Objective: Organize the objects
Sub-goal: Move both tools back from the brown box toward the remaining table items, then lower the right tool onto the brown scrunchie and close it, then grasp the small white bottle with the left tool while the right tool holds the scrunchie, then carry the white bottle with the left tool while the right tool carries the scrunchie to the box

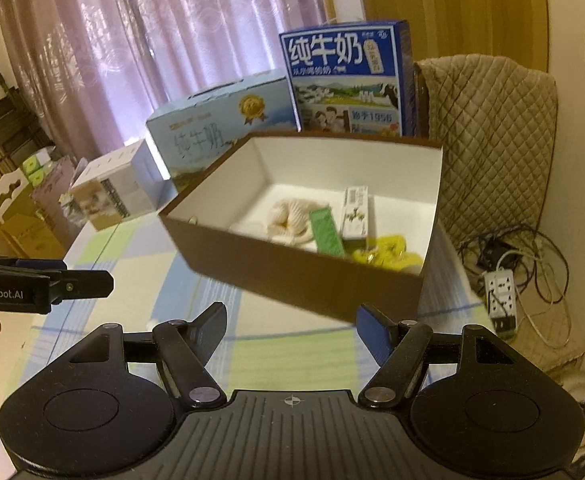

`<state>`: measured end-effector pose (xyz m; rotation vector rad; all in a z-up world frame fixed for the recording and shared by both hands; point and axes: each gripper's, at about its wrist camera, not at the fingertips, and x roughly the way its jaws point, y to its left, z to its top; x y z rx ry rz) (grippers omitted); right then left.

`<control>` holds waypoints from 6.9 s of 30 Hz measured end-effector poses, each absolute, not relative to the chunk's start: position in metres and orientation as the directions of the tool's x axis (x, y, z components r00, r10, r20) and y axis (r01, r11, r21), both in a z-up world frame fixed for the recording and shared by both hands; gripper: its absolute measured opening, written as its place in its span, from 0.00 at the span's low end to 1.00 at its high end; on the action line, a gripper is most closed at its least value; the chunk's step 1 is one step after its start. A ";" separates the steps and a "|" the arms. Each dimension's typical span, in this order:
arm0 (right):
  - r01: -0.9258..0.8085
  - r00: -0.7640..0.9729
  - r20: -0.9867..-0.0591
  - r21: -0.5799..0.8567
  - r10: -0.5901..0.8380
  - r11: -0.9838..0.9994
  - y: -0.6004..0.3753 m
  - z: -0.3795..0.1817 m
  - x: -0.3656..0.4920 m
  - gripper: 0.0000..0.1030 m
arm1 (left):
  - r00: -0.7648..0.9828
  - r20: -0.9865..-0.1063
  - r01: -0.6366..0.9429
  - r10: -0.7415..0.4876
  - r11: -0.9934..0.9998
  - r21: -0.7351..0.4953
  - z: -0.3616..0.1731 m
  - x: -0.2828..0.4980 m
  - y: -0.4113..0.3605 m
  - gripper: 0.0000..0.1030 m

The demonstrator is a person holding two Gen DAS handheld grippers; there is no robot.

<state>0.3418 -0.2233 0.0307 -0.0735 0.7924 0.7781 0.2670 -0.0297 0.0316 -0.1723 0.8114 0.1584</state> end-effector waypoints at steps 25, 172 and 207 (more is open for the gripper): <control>-0.668 0.304 -0.764 0.255 0.569 0.699 -0.224 -0.021 0.275 0.67 | 0.564 -0.821 -0.258 0.086 0.963 -0.076 -0.021 0.184 -0.019 0.89; -0.706 0.413 -0.689 0.171 0.596 0.687 -0.227 0.000 0.330 0.17 | 0.574 -0.809 -0.295 0.128 0.954 -0.058 -0.029 0.212 0.003 0.22; -0.583 0.472 -0.723 0.174 0.505 0.794 -0.185 0.007 0.514 0.17 | 0.654 -0.749 -0.111 0.107 0.993 0.045 0.009 0.444 0.012 0.23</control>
